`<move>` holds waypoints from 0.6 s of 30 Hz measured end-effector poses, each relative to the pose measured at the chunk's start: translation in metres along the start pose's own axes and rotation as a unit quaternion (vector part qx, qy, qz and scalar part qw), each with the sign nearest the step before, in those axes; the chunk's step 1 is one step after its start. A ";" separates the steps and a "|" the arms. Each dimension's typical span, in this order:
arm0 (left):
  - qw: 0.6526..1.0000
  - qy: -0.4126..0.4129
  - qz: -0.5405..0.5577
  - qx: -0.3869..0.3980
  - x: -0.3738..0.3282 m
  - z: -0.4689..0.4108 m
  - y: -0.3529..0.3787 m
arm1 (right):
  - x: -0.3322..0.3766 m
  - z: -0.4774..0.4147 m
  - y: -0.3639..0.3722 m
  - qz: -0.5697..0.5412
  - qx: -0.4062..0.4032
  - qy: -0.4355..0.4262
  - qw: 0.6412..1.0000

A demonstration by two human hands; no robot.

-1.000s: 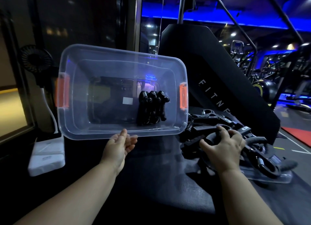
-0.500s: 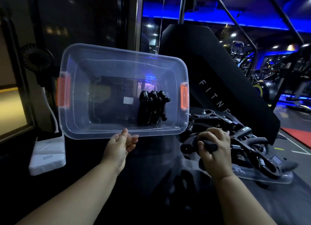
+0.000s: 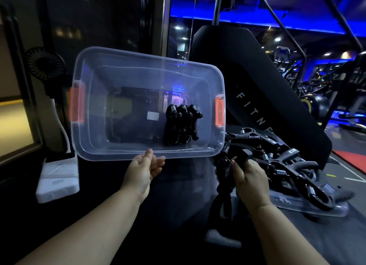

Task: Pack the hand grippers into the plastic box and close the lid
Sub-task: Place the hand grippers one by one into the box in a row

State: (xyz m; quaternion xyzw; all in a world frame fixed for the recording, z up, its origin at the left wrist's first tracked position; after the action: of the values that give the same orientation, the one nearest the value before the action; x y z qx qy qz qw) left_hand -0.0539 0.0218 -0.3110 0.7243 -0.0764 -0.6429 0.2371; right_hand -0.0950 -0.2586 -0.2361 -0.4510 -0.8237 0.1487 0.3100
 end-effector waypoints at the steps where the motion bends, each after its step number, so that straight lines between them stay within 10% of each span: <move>1: 1.000 0.000 0.001 0.000 0.000 0.000 0.000 | -0.003 0.000 0.001 0.015 0.000 0.015 1.000; 18: 1.000 -0.003 0.001 0.000 0.000 0.001 -0.001 | -0.019 -0.002 -0.003 0.120 0.000 0.066 0.991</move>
State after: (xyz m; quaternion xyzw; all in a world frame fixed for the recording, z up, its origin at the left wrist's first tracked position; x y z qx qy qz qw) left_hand -0.0553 0.0221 -0.3110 0.7223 -0.0775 -0.6448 0.2378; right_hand -0.0879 -0.2762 -0.2402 -0.5557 -0.7409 0.1549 0.3439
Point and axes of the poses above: each hand's wrist, its own z-axis away from the middle knuckle, its own y-axis out of the palm, x = y × z, the point moved 8 cm from there along -z, towards the middle knuckle, and after that the axes turned 2 degrees about x, right-handed, at the moved point
